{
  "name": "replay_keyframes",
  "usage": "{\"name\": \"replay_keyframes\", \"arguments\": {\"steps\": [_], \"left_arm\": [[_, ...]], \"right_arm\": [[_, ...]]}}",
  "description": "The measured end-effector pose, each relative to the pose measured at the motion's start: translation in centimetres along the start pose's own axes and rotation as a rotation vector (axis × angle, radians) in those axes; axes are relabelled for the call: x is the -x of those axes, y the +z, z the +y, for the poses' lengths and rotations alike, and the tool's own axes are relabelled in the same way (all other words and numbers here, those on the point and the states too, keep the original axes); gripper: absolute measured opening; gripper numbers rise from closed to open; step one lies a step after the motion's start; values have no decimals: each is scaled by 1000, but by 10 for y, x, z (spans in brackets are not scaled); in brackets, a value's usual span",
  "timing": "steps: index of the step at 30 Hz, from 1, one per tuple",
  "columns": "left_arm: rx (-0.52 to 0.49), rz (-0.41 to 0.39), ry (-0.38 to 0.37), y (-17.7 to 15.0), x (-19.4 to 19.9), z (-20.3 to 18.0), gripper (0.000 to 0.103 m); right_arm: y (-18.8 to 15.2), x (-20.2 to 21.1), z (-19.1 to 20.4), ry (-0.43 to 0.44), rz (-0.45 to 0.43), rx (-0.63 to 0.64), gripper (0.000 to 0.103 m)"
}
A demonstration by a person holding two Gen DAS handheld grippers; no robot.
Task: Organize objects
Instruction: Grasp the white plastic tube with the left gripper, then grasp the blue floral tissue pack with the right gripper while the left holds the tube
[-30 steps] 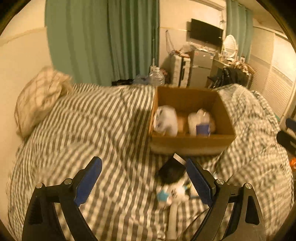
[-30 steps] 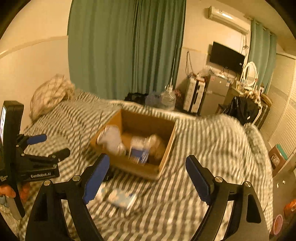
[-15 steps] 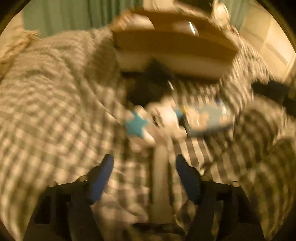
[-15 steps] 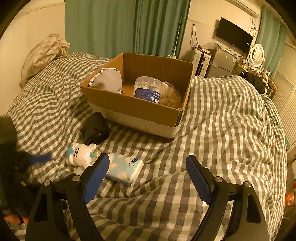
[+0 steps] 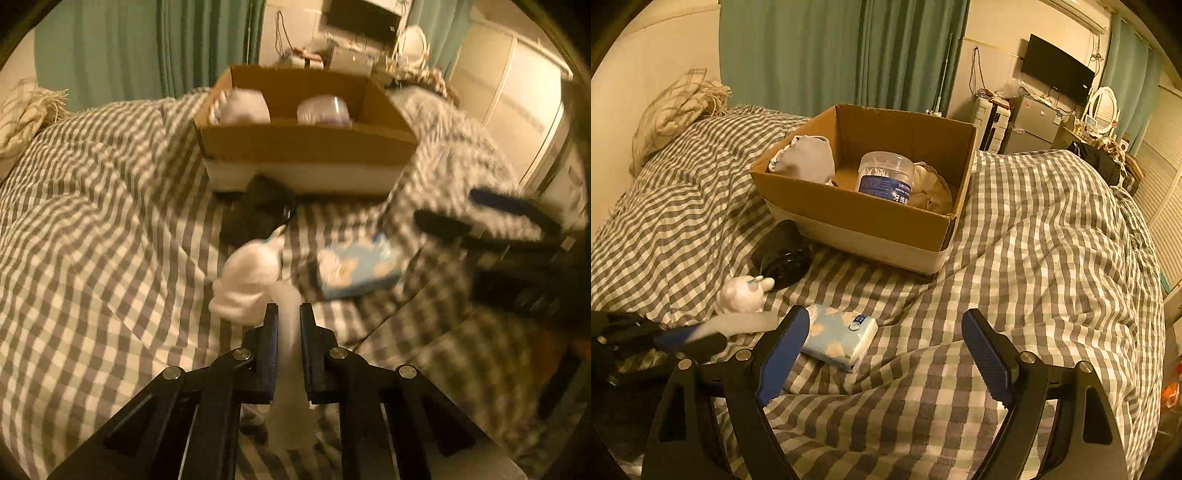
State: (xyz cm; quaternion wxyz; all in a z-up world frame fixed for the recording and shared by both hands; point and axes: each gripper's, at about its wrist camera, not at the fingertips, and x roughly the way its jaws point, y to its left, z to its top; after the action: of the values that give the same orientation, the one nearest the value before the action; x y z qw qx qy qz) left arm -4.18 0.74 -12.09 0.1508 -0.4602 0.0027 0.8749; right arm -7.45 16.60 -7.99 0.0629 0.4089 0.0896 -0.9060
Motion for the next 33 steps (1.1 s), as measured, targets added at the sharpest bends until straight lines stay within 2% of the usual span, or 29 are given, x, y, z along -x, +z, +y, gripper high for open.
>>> {"name": "replay_keyframes", "arguments": {"steps": [5,9,12,15,18,21,30,33], "left_arm": [[51,-68,-14,21,22,14,10],[73,-134,16,37,37,30,10],[92,-150,30,43,37,38,10],[86,-139,101,41,23,43,10],[110,-96,100,34,5,50,10],[115,-61,114,26,-8,53,10],[117,-42,108,18,-13,53,10],[121,-38,105,17,-14,54,11]], "right_arm": [[0,-8,7,12,25,25,84],[-2,-17,19,24,50,72,84],[-2,-30,33,32,83,124,85],[-3,-48,48,28,129,170,84],[-5,-66,57,16,183,183,84],[-6,-81,56,21,236,159,93],[-12,-101,59,23,317,160,93],[-13,-100,58,28,315,153,91]]}}
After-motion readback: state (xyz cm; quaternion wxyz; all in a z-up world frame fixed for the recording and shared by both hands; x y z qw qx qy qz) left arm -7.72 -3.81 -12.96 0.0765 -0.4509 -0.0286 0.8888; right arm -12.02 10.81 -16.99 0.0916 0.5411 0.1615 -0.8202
